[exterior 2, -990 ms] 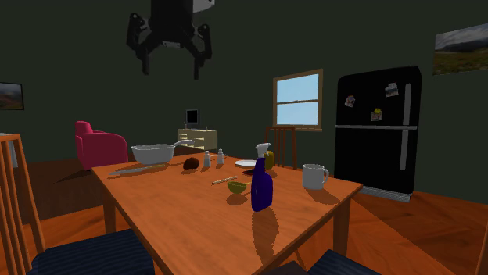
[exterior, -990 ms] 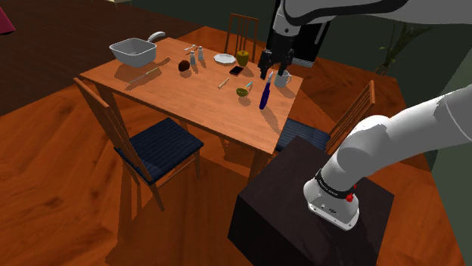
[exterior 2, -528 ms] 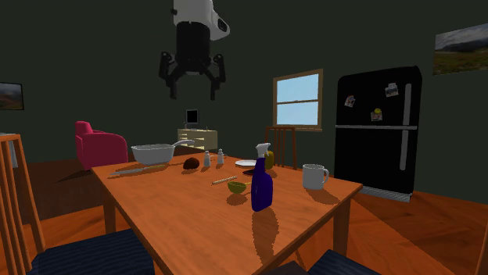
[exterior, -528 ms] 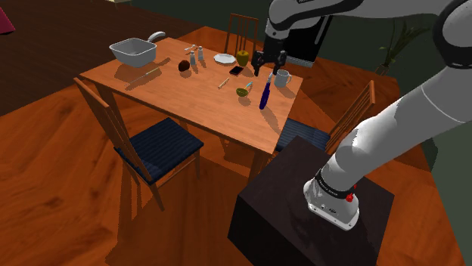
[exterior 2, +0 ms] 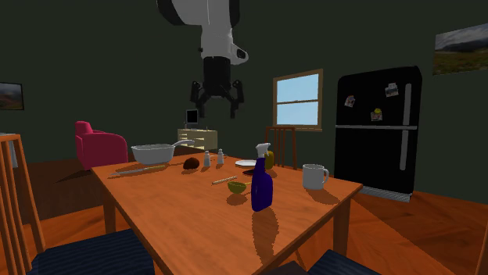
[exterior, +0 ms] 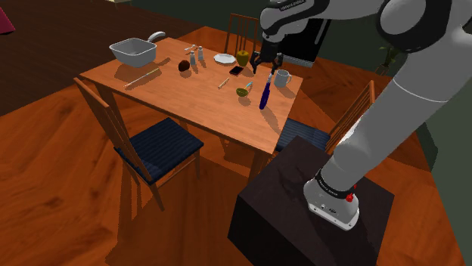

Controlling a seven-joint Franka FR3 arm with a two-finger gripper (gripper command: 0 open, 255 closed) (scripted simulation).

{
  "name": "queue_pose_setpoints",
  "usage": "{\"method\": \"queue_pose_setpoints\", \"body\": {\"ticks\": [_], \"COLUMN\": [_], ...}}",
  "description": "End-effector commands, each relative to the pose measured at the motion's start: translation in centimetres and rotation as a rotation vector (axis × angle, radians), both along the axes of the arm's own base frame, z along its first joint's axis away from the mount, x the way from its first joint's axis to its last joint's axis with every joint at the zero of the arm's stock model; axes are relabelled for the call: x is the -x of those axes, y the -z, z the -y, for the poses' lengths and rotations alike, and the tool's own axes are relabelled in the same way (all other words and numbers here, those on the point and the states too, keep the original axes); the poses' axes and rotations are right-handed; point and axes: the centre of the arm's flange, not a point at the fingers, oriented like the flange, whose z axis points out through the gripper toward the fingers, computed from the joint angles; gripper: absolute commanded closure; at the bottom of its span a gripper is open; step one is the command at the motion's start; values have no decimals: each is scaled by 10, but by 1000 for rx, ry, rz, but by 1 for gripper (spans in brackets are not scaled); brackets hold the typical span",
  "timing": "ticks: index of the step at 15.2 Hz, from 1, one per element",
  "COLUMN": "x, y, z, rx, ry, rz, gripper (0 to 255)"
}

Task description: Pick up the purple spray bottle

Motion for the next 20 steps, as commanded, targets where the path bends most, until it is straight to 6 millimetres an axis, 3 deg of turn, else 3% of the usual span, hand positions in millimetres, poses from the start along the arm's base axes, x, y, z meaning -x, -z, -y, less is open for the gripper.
{"method": "queue_pose_setpoints", "body": {"ticks": [1,8,15,20], "x": [-13,-43,-56,-56], "y": [12,48,82,109], "z": [19,96,175,175], "rx": [5,19,33,33], "ry": [60,265,465,465], "rz": [0,-2,-4,-4], "gripper": [0,0,0,0]}}
